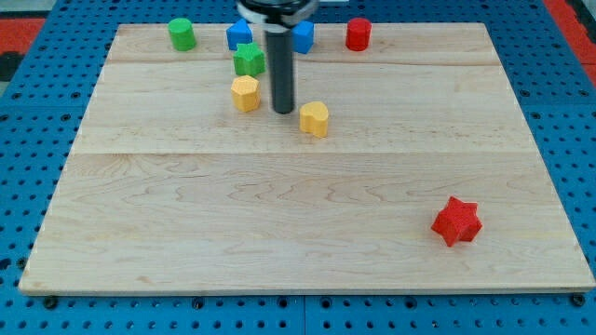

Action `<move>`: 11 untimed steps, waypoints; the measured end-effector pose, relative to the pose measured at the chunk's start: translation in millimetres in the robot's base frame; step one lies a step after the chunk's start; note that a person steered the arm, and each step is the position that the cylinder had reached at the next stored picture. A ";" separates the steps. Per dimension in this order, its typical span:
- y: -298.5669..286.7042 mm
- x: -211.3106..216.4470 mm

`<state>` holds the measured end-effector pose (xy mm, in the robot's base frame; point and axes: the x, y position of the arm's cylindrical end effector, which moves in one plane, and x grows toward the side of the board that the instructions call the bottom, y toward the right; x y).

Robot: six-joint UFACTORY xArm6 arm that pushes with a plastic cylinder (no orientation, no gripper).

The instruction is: Keep yellow hexagon above yellow heart

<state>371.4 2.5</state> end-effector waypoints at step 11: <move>-146.4 42.8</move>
<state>414.2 -143.9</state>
